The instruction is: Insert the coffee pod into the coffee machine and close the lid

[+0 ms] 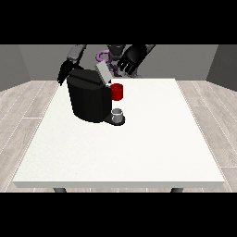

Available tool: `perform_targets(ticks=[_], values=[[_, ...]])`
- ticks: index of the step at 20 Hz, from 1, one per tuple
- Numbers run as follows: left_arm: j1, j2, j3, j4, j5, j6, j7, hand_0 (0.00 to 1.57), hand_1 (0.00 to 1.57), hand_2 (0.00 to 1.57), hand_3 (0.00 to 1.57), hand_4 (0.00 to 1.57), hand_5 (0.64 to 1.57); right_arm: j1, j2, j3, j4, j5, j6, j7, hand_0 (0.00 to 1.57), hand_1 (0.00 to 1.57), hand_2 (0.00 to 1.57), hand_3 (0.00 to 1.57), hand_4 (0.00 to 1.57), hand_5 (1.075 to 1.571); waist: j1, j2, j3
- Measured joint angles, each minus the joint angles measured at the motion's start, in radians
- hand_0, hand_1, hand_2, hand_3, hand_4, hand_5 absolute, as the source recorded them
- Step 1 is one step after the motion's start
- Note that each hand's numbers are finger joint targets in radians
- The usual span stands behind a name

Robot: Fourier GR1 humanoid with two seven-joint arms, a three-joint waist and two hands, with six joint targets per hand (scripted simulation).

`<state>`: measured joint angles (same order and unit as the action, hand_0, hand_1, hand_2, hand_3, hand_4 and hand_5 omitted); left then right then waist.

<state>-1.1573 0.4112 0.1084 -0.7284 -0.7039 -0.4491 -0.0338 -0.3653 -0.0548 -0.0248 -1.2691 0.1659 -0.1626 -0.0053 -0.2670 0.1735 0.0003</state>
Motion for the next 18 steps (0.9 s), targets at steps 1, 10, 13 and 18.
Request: perform_targets(ticks=[1,10,13,18], values=[[-0.023,0.003,0.007,0.005,0.001,-0.002,0.012,1.24,1.24,1.29,1.25,0.48,1.571,-0.015,0.000,-0.001,-0.002,0.001,-0.002,0.005,0.00,0.00,0.00,0.00,0.00,1.571,-0.008,0.013,-0.0001],[-0.060,0.020,0.009,0.033,-0.015,0.015,-0.019,1.17,1.17,1.24,1.22,0.46,1.571,-0.057,-0.016,-0.018,-0.018,0.002,-0.010,0.019,0.00,0.00,0.00,0.00,0.00,1.571,-0.025,0.085,-0.0001],[-0.071,0.026,0.008,0.046,-0.021,0.016,-0.028,1.25,1.25,1.29,1.24,0.45,1.571,-0.075,-0.017,-0.019,-0.024,0.002,-0.011,0.039,0.00,0.00,0.00,0.00,0.19,1.571,-0.029,0.100,-0.0001],[-0.089,0.007,0.005,0.045,-0.023,0.015,-0.020,1.21,1.21,1.25,1.22,0.43,1.571,-0.081,-0.030,-0.045,0.009,-0.010,-0.010,-0.006,0.00,0.00,0.00,0.00,0.00,1.571,-0.015,0.116,0.0001]])
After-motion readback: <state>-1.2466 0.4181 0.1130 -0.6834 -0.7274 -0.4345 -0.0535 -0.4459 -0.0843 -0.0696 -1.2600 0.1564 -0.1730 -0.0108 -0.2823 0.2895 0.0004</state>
